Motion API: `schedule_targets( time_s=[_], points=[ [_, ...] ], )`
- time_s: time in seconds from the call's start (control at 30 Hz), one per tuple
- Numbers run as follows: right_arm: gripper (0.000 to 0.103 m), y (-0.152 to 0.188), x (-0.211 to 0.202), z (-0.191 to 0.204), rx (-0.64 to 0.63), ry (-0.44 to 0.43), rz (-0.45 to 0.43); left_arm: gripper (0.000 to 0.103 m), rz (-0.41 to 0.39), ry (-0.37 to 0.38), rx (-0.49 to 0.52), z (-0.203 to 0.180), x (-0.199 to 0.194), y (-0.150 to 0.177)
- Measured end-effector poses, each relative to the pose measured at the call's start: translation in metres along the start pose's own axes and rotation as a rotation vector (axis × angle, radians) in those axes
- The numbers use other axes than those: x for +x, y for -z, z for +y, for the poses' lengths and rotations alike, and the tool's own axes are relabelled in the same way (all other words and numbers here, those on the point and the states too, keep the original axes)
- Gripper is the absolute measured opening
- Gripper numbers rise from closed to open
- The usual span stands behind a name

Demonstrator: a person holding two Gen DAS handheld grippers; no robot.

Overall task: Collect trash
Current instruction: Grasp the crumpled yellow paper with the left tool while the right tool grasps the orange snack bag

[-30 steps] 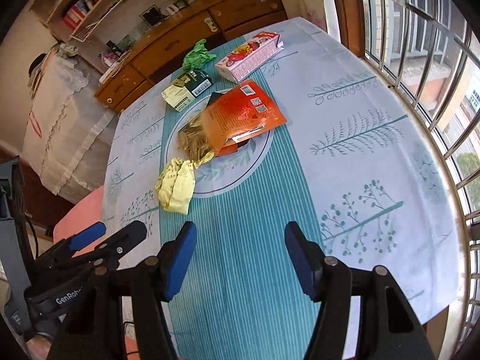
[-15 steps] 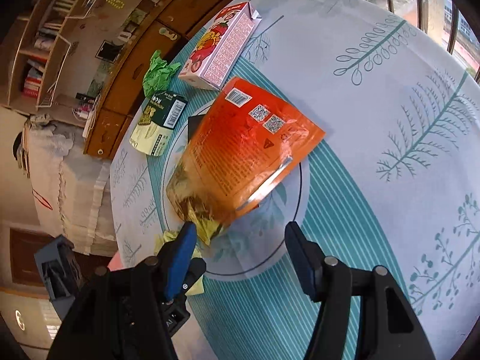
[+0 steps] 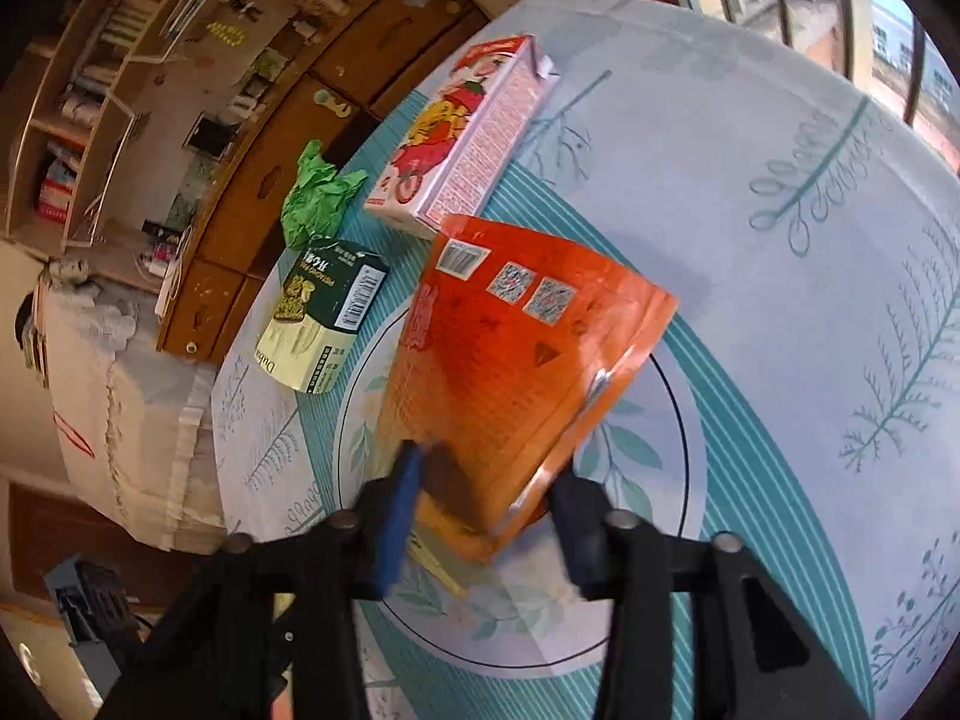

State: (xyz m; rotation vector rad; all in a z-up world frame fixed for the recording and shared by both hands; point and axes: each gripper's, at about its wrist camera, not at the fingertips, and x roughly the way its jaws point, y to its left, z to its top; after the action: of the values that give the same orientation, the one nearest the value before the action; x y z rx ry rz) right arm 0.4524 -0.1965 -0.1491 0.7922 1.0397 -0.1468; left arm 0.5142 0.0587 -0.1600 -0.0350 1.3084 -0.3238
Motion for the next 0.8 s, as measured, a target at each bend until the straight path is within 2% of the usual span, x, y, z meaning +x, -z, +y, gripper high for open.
schedule_targets(
  time_s=[0.07, 0.17, 0.33, 0.53, 0.8],
  points=[
    [0.013, 0.000, -0.003, 0.010, -0.061, 0.001, -0.012, 0.031, -0.004, -0.001, -0.005, 0.002, -0.003, 0.001],
    [0.008, 0.001, -0.015, 0.023, -0.136, -0.020, -0.042, 0.031, -0.015, 0.002, -0.006, 0.008, -0.016, 0.006],
    [0.007, 0.005, -0.048, 0.036, -0.227, -0.044, -0.081, 0.031, -0.046, -0.007, 0.005, -0.007, -0.032, 0.010],
    [0.007, 0.024, -0.094, 0.027, -0.270, -0.069, -0.091, 0.031, -0.077, -0.001, 0.008, -0.029, -0.062, 0.034],
    [0.007, 0.066, -0.166, 0.005, -0.411, -0.117, -0.077, 0.031, -0.156, -0.007, -0.010, -0.073, -0.114, 0.099]
  ],
)
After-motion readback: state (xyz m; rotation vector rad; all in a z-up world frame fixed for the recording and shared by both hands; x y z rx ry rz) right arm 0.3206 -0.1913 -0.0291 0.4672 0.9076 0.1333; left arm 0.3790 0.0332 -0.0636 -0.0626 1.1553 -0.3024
